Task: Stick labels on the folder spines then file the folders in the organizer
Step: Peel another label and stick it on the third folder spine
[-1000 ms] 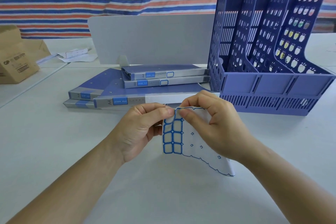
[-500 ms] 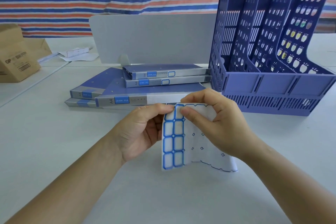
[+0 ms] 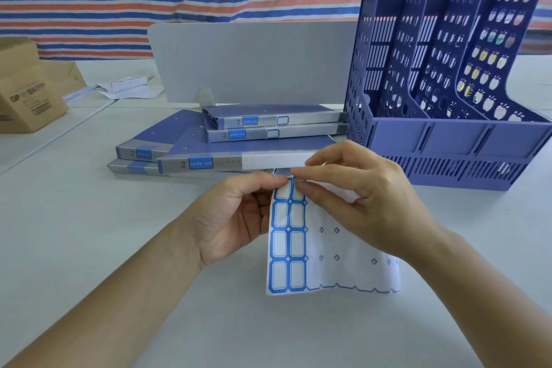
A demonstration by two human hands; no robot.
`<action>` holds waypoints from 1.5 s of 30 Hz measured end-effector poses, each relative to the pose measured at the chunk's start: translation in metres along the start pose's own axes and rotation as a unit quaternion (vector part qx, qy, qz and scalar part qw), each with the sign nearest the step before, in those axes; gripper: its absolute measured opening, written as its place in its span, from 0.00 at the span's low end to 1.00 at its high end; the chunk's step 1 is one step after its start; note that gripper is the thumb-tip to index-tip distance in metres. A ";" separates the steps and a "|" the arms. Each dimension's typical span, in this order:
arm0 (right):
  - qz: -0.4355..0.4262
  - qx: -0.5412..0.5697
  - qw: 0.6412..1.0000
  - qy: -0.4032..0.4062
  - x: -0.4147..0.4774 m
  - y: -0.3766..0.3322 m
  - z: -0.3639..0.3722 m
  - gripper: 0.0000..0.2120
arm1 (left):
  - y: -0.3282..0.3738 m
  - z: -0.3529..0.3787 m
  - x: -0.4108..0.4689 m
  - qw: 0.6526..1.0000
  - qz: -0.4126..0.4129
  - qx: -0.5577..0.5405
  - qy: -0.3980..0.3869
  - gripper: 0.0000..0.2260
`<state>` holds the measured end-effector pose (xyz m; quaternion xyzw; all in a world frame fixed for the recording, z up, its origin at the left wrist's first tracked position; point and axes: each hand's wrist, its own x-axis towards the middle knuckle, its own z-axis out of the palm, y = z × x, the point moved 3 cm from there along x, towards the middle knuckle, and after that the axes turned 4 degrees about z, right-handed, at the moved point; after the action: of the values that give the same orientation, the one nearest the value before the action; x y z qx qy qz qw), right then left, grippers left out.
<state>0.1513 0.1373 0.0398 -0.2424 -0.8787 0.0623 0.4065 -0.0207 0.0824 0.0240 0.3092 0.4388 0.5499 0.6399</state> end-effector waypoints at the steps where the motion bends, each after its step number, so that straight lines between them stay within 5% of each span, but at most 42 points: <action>1: -0.008 -0.011 1.000 0.000 0.000 0.000 0.000 0.11 | -0.001 -0.001 0.000 1.000 -0.002 0.005 0.004 0.09; 10: -0.015 0.001 1.000 0.005 0.000 -0.002 0.001 0.06 | 0.000 -0.002 -0.001 1.000 -0.017 0.019 0.005 0.08; 15: 0.074 0.110 0.991 0.001 0.003 0.000 0.005 0.03 | -0.002 -0.008 0.006 0.999 -0.025 0.023 0.012 0.10; 19: 0.194 0.266 0.943 0.055 0.006 0.008 -0.001 0.02 | -0.003 -0.018 0.011 0.990 0.018 0.132 0.036 0.16; 21: 0.222 0.300 0.925 0.073 0.006 0.013 -0.004 0.02 | -0.002 -0.024 0.013 0.935 0.129 0.322 0.069 0.18; 24: 0.250 0.319 0.911 0.084 0.006 0.020 -0.004 0.04 | 0.006 -0.024 0.008 0.676 0.380 0.620 0.121 0.20; 25: 0.255 0.317 0.909 0.084 0.006 0.022 -0.003 0.03 | 0.010 -0.024 0.006 0.629 0.422 0.640 0.131 0.18; 30: 0.272 0.311 0.907 0.075 0.004 0.027 0.003 0.03 | 0.027 -0.051 0.015 0.489 0.426 0.732 0.207 0.21; 35: 0.280 0.300 0.910 0.061 0.002 0.029 0.009 0.02 | 0.031 -0.076 0.025 0.480 0.357 0.773 0.213 0.22; 39: 0.282 0.290 0.913 0.052 0.001 0.028 0.012 0.03 | 0.037 -0.078 0.027 0.481 0.435 0.733 0.208 0.18; 45: 0.270 0.253 0.928 0.025 -0.002 0.026 0.020 0.03 | 0.040 -0.069 0.017 0.424 0.545 0.689 0.221 0.18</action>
<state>0.1473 0.1606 0.0174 -0.3612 -0.7244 0.3843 0.4439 -0.1003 0.1012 0.0262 0.6896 0.5380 0.3473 -0.3384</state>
